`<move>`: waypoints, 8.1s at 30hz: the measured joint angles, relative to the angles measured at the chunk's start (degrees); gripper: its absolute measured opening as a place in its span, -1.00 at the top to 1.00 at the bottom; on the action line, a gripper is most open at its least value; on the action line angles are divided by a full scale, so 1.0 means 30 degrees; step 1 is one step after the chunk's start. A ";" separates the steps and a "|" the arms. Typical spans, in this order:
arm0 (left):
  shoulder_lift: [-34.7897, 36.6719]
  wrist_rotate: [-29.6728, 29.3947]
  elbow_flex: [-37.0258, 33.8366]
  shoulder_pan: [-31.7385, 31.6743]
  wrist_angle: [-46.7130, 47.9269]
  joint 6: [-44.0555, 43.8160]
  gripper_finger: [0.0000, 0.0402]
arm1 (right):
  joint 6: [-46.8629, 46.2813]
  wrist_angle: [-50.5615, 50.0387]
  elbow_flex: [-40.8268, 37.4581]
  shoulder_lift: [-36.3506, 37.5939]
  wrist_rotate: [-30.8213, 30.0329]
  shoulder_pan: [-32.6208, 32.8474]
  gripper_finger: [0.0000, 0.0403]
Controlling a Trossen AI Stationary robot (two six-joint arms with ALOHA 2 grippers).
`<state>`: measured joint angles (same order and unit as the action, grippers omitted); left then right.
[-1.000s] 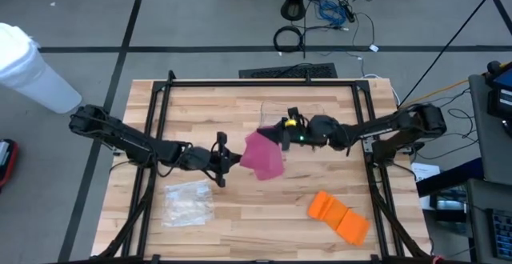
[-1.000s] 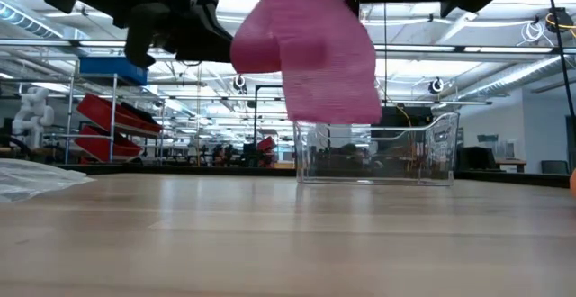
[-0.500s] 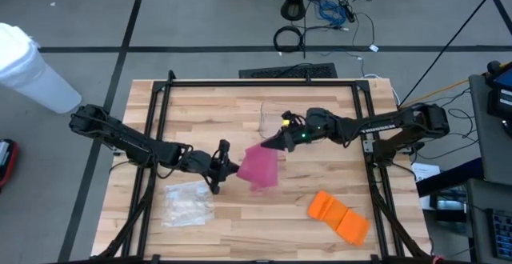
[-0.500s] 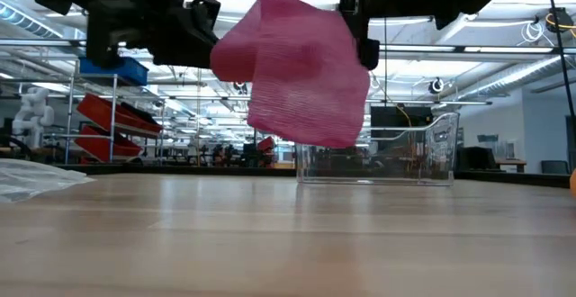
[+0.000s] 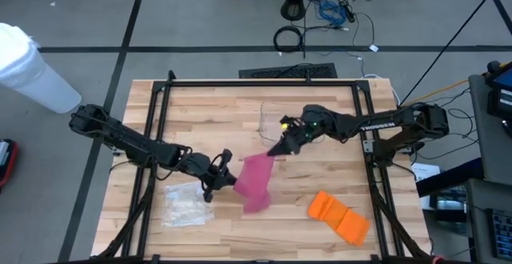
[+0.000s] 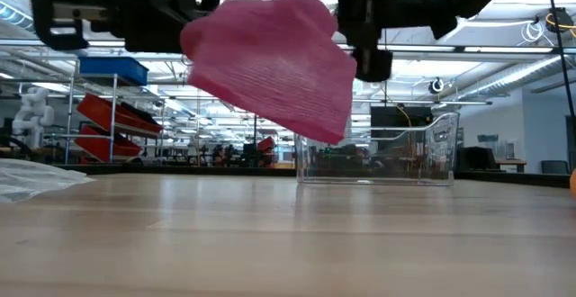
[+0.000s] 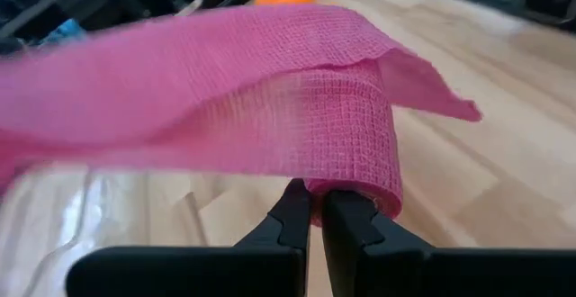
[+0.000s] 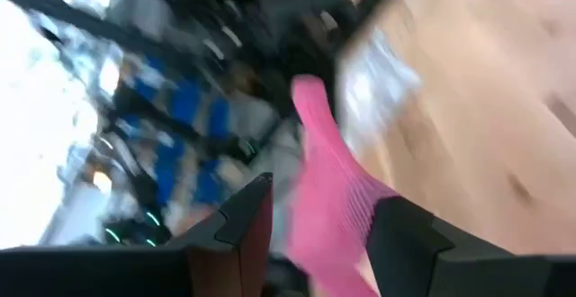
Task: Roll bandage
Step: Roll the pink bandage
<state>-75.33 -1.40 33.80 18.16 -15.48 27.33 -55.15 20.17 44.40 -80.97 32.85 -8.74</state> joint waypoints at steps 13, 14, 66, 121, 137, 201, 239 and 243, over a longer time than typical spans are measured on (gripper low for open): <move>0.1921 -0.0571 0.1174 0.0080 -0.0251 -0.1625 0.92 | 0.4253 -0.7339 -0.0007 0.1175 -0.0279 0.0163 0.27; 0.2194 -0.1306 0.1267 -0.0019 -0.0242 -0.2216 0.92 | 0.4997 -0.7771 -0.0007 0.1616 -0.1303 0.0453 0.27; 0.7031 -0.4699 0.2718 -0.3362 0.7337 -0.6763 0.92 | 1.7335 0.7199 -0.0015 -0.1702 -2.2416 1.0118 0.99; 0.5668 -0.2598 0.2718 -0.2130 0.7308 -0.3515 0.92 | 3.0530 0.3503 -0.0015 -0.1479 -2.6921 1.1919 0.55; 0.5668 -0.2588 0.2718 -0.2398 0.7217 -0.3490 0.92 | 2.9770 0.6365 -0.0013 -0.1479 -2.2863 1.1904 0.91; 0.5049 -0.6317 0.3053 -0.0256 0.3403 0.1996 0.92 | 1.8474 0.1920 -0.0007 0.0308 -2.5061 1.2100 -0.08; 0.5034 -0.3817 0.3045 -0.0258 0.6616 -0.0016 0.91 | 2.7460 1.0823 -0.0007 -0.2266 -2.5076 0.9462 1.00; 0.5034 -0.2738 0.3045 -0.0258 0.7051 -0.0341 0.91 | 2.9974 1.2336 -0.0007 -0.2266 -2.6443 0.9660 1.00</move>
<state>-60.23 -9.61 42.94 17.39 5.67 26.31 34.77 57.18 44.38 -87.77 -46.48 20.24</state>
